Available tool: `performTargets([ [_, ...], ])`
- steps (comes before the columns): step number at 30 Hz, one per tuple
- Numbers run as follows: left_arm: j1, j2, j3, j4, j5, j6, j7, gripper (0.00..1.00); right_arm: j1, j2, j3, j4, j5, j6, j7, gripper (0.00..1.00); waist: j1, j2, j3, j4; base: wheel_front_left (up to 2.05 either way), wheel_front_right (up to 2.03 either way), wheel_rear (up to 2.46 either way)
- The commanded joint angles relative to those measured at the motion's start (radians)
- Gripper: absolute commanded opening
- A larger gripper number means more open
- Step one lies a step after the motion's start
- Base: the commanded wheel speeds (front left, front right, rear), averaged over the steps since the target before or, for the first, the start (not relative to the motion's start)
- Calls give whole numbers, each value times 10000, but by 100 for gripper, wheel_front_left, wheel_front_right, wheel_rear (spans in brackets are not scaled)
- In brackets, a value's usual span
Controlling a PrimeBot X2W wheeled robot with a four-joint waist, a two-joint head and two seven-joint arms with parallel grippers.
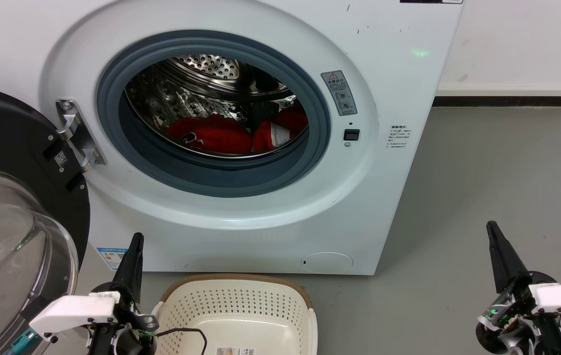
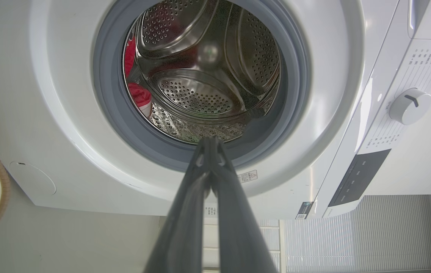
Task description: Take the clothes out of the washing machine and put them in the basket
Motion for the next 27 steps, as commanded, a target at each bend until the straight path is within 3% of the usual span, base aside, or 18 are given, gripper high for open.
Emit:
performTargets([
  [1,-74,-22,17,4,8,-26,6,0,-129,36,8,3,-47,-4,-4,0,0,0,0,0,0,0,0],
  [24,-74,-22,16,4,8,-26,6,0,-129,36,8,3,-47,-4,-4,0,0,0,0,0,0,0,0],
  [25,0,0,0,0,0,0,-1,100,0,0,0,0,-1,0,-1,100,0,0,0,0,0,0,0],
  [27,83,-12,-20,144,1,2,-7,100,83,2,7,129,1,0,-3,100,0,0,0,0,0,0,0],
])
